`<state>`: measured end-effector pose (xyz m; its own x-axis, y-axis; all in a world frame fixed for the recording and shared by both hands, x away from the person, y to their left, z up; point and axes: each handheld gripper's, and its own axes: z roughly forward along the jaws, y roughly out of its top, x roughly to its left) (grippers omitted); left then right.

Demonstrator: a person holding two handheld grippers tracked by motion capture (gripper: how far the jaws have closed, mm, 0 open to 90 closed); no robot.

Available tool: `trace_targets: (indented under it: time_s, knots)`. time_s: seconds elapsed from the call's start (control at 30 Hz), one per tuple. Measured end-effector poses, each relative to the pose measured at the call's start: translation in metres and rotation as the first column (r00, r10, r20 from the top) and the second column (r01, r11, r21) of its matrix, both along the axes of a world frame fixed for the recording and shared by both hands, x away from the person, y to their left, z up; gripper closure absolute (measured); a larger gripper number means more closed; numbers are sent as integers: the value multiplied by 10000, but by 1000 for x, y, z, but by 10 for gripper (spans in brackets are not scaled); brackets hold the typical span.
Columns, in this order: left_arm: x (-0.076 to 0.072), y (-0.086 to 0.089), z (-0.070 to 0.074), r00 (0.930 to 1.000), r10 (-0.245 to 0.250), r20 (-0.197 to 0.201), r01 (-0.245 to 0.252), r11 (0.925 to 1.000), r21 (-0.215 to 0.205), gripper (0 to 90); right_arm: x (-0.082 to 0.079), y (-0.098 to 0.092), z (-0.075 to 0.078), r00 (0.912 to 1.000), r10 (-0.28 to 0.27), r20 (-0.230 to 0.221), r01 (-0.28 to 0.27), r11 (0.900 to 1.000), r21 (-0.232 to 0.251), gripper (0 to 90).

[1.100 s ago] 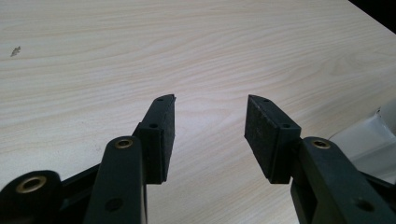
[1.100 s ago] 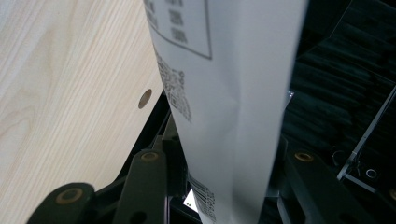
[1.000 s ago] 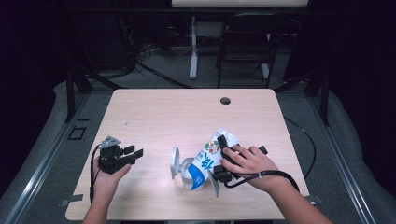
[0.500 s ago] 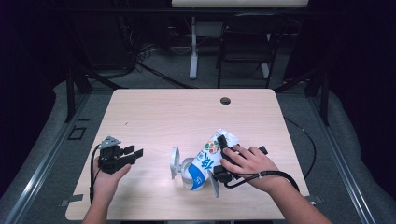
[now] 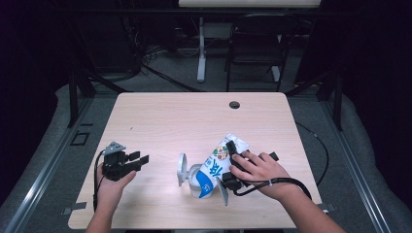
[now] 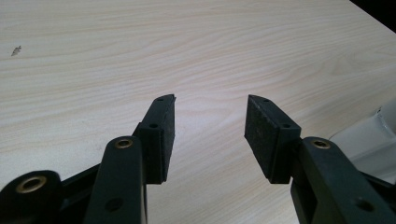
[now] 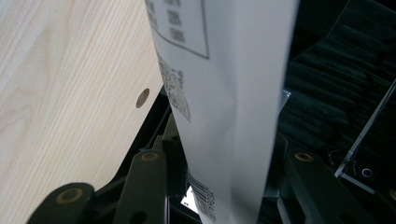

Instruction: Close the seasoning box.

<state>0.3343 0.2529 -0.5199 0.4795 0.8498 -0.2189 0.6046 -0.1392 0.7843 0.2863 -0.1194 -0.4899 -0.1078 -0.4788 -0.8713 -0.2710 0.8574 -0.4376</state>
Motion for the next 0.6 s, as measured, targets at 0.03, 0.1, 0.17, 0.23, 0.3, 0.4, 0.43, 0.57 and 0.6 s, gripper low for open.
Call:
trace_targets:
  time_s: [0.03,0.1,0.17,0.23,0.3,0.4,0.43,0.57,0.6]
  knots:
    - [0,0,0,10000,-5,-8,5,10000,4,534,0,0,0,10000,4,-3,-4,10000,3,635]
    - [0,0,0,10000,8,3,-8,10000,-15,534,0,0,0,10000,18,15,-18,10000,-29,636]
    - [0,1,0,9999,-50,-122,50,10000,18,534,1,0,0,10000,66,-34,-66,10000,63,636]
    - [0,1,0,9999,-49,-109,49,10000,11,534,0,0,0,10000,7,41,-7,10000,-64,636]
    - [0,1,0,9999,-43,-111,43,10000,19,534,3,-2,-2,9994,271,-201,-266,9993,265,636]
    - [0,1,0,9999,-42,-111,42,10000,15,534,2,-1,0,9998,198,-75,-198,9998,89,636]
    - [0,1,0,9999,-46,-111,46,10000,13,534,2,-2,-1,9997,217,-79,-216,9997,105,636]
    - [0,1,0,9999,-41,-107,42,10000,13,534,2,-2,0,9998,205,-8,-205,9998,43,636]
    - [0,1,0,9999,-41,-107,41,10000,11,534,2,-2,0,9998,219,5,-219,9997,45,637]
